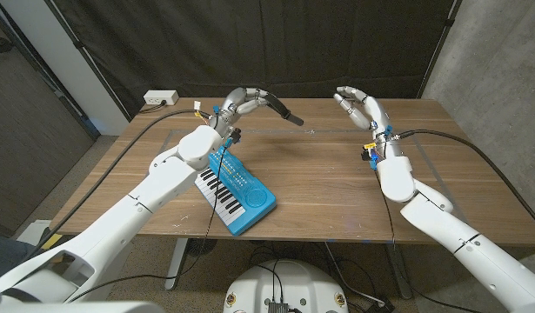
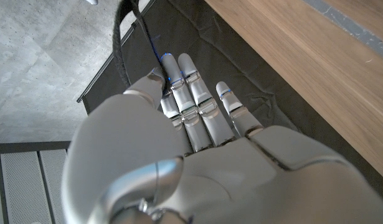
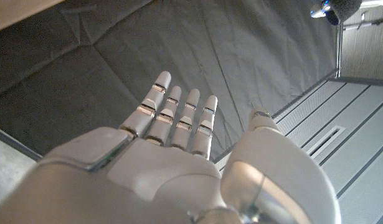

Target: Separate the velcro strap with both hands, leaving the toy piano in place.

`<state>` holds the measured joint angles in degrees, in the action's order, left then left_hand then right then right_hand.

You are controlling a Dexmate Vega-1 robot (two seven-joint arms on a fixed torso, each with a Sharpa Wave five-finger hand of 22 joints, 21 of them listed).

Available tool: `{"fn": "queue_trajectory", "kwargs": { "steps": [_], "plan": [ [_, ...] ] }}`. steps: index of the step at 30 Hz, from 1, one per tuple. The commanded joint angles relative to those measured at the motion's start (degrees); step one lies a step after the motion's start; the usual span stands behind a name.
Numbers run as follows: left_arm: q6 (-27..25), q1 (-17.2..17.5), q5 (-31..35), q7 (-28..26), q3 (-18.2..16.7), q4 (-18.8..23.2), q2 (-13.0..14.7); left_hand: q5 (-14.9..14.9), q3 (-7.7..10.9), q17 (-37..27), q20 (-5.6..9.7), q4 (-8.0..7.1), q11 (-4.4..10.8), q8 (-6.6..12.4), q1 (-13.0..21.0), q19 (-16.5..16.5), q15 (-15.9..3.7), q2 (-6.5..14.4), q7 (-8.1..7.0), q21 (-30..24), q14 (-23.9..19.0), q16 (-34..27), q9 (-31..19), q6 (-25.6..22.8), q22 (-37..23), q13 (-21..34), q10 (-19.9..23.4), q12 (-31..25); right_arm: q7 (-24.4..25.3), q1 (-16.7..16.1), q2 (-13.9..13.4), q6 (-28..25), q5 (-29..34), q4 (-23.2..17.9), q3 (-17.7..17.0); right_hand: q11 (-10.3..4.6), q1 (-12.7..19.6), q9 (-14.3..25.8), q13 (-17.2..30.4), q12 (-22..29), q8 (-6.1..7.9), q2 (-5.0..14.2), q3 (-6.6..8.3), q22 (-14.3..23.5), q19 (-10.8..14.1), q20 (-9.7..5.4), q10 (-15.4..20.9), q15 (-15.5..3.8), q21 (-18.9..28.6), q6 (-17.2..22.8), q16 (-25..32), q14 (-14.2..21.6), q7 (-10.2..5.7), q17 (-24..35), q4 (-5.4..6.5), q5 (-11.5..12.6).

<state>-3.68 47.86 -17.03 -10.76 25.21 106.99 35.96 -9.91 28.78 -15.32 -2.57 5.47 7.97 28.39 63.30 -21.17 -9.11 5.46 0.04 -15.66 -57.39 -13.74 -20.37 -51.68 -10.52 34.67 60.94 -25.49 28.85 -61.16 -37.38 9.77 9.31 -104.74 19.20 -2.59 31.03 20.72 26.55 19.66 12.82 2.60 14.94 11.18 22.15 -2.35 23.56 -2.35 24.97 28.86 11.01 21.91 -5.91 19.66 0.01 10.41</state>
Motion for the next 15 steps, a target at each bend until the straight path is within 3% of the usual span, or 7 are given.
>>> {"fn": "queue_trajectory", "kwargs": {
  "steps": [1,15],
  "plan": [
    [0.75,3.71,0.71,-3.12,-1.88,3.52,0.9,-0.18,0.22,-0.2,0.09,-0.24,0.54,0.2,-0.17,0.08,-0.07,0.29,1.35,0.08,0.12,0.31,-0.23,-1.72,-0.33,-0.01,0.45,-0.11,-3.11,0.73,2.2,4.15,-6.46,2.36,-0.26,-0.05,-0.7,-0.1,-0.09,-0.24,-0.21,0.17,0.05,0.16,-0.09,-0.49,0.49,-0.32,-0.38,0.11,0.12,0.35,0.11,-0.03,0.28,-0.22],
    [3.42,5.9,0.37,-3.53,-3.19,3.18,1.05,-0.17,0.27,-0.34,0.05,-0.1,0.41,-0.03,-0.11,0.03,0.01,0.34,1.55,0.18,0.0,0.16,0.03,-1.52,-0.34,0.06,0.38,-0.04,-3.65,-0.23,2.4,1.5,-7.09,0.33,-0.5,-0.22,-0.88,-0.47,-0.67,-0.57,-0.37,0.35,0.12,0.07,-0.38,0.11,0.53,-0.11,-0.66,0.15,0.11,0.4,-0.04,-0.57,0.25,-0.17]
  ]
}}
